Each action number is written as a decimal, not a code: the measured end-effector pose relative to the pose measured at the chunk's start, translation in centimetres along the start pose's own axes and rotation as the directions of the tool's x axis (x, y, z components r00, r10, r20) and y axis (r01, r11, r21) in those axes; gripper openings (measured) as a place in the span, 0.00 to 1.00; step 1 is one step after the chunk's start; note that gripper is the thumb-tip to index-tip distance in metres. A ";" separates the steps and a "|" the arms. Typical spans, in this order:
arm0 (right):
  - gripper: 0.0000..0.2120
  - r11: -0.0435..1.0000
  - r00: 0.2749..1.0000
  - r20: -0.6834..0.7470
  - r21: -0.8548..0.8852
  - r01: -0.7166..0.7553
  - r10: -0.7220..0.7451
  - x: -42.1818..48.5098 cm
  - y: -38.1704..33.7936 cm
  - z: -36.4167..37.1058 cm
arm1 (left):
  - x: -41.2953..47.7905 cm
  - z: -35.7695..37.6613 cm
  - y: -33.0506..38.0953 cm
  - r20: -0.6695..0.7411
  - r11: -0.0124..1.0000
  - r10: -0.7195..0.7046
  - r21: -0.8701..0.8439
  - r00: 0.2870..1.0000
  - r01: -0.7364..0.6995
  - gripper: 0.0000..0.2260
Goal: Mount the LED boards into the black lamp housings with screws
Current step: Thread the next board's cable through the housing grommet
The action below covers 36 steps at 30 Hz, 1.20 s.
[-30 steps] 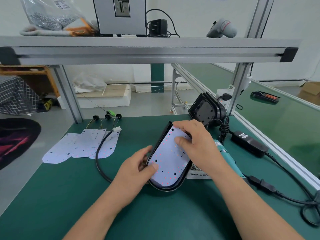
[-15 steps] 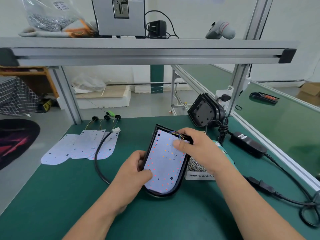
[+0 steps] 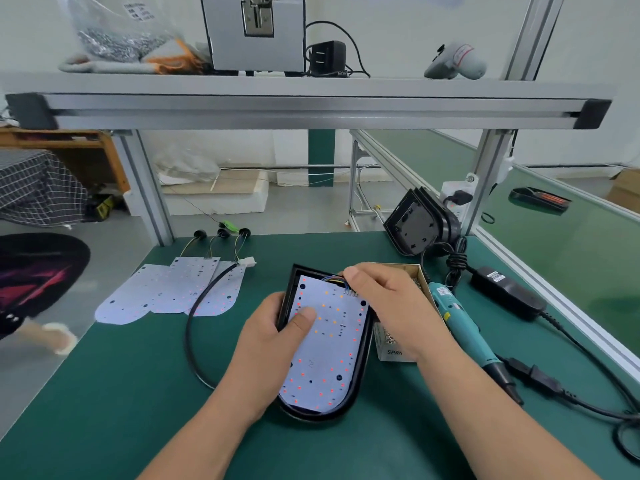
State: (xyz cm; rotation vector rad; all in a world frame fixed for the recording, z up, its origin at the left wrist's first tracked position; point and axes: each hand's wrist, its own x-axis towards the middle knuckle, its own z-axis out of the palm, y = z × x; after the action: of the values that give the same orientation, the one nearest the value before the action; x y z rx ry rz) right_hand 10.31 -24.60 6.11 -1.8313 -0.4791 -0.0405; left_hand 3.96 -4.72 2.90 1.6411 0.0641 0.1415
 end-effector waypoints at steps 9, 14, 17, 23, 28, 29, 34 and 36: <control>0.08 0.931 0.987 -0.075 -0.350 0.106 -0.140 -0.2 0.2 0.2 | -0.5 0.4 0.5 0.033 0.989 -0.101 -0.109 0.994 0.104 0.14; 0.08 0.873 0.990 0.018 -0.469 0.132 -0.140 -0.4 0.4 0.2 | -0.4 -0.4 1.0 0.138 0.958 -0.184 -0.197 0.973 0.209 0.20; 0.16 0.937 0.991 0.014 -0.326 0.127 -0.130 -0.5 0.1 0.1 | -0.5 -0.5 1.3 0.159 0.963 -0.163 -0.190 0.974 0.192 0.17; 0.15 0.929 0.988 0.086 0.337 -0.151 0.129 -0.4 -0.7 -0.7 | -0.5 -0.8 1.8 0.186 0.941 -0.141 -0.280 0.972 0.190 0.12; 0.13 0.922 0.929 0.352 0.309 -0.232 0.116 -1.2 0.0 0.4 | -0.9 -0.6 2.1 0.173 0.914 -0.140 -0.356 0.975 0.194 0.19; 0.12 0.921 0.925 0.365 0.317 -0.227 0.102 -1.2 -0.2 0.3 | -0.9 -0.6 2.1 0.170 0.901 -0.143 -0.385 0.975 0.199 0.21; 0.04 0.979 0.946 0.324 0.186 -0.088 0.024 -1.0 -0.9 -0.1 | -0.9 -1.1 2.9 0.271 0.825 -0.216 -0.462 0.938 0.324 0.24; 0.09 0.998 0.966 0.260 0.061 -0.022 0.006 -1.0 -0.9 0.1 | -0.8 -1.3 2.8 0.353 0.773 -0.257 -0.483 0.900 0.410 0.25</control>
State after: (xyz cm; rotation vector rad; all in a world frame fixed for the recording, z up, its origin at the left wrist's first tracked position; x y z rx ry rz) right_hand 9.04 -24.55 6.66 -1.7858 -0.6438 0.2248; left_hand 2.89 -3.70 5.73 1.0315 0.1009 -0.3214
